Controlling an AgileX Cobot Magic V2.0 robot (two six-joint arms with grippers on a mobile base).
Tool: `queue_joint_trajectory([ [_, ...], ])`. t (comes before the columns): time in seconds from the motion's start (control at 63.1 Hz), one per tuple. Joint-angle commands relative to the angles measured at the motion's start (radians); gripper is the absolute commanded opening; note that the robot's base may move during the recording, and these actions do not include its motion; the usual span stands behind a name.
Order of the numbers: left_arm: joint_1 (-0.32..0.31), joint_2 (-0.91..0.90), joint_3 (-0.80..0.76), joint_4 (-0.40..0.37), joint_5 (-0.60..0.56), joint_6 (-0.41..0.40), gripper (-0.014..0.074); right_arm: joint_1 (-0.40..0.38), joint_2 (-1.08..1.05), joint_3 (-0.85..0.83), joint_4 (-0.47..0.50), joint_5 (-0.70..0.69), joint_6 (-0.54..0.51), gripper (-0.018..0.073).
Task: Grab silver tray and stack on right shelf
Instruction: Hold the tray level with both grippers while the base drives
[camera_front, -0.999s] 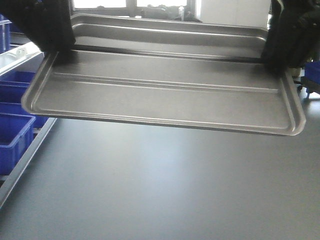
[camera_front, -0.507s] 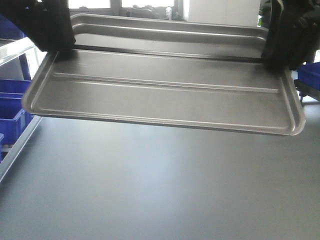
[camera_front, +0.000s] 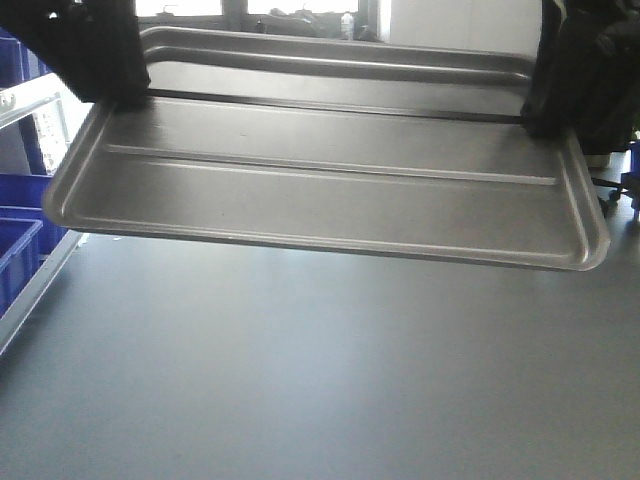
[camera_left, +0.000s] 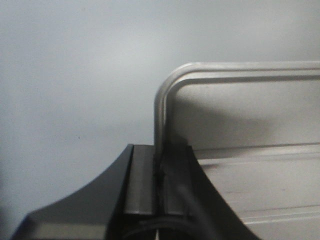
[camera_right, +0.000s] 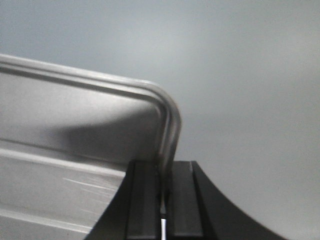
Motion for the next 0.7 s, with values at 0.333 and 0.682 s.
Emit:
queue_joint_trajectory([
  [0.333,-0.006,-0.036,-0.038,0.033,-0.05,0.002,-0.0093,0.0,-0.029,-0.032,-0.021,-0.03,-0.028,0.0057],
  [0.682,-0.006,-0.032,-0.038,0.033,-0.05,0.002,-0.0093,0.0,-0.029,-0.032,-0.021,-0.031,-0.028,0.0057],
])
